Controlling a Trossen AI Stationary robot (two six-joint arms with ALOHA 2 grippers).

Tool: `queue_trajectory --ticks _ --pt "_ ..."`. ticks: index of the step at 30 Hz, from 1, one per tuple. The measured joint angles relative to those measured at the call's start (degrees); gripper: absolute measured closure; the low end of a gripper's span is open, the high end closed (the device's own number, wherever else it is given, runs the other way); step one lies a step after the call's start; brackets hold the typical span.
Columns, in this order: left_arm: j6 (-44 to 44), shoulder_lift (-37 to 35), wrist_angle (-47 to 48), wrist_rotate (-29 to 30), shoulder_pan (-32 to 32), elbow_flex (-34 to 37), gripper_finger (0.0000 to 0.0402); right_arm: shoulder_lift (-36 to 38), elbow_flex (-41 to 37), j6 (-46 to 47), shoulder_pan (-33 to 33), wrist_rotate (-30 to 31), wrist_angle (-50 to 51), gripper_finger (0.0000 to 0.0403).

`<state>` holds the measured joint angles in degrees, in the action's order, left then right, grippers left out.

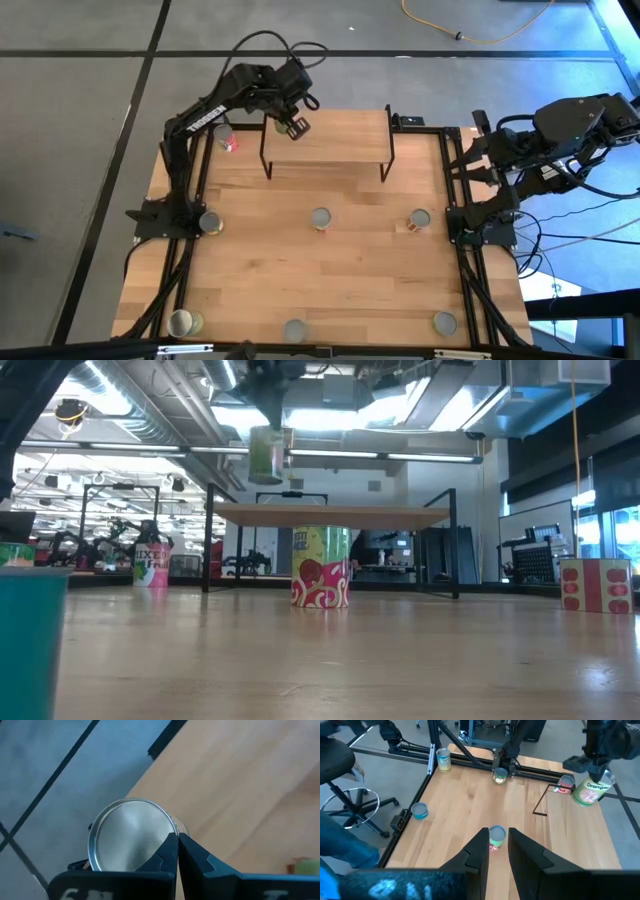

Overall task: Pick and place cans onto a shelf
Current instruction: Put the canned oranges on the shelf

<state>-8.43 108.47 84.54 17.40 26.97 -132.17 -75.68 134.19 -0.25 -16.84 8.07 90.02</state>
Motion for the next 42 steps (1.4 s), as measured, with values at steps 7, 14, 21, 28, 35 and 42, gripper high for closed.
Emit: queue_trajectory --ticks 7,14,21,28,35,42 --pt "1.6 0.0 -5.0 0.3 3.1 7.2 0.0401 0.0 0.0 -0.2 0.0 0.0 0.0 0.0329" --pt "3.1 0.0 -10.8 -1.2 4.8 13.0 0.0401 0.0 0.0 -0.2 0.0 -0.1 0.0 0.0329" --pt "4.4 -0.1 -11.6 -1.1 5.7 14.7 0.0401 0.0 0.0 -0.2 0.0 -0.1 0.0 0.0329" --pt "4.6 -0.1 -12.2 -0.3 5.7 14.9 0.0392 0.0 0.0 -0.1 0.0 -0.1 0.0 0.0329" --pt "4.1 -0.1 -12.2 -0.1 4.9 14.9 0.0361 0.0 0.0 -0.1 0.0 -0.1 0.0 0.0329" --pt "4.2 -0.1 -11.6 0.5 3.6 14.6 0.0357 0.0 0.0 -0.1 0.0 -0.1 0.0 0.0329"
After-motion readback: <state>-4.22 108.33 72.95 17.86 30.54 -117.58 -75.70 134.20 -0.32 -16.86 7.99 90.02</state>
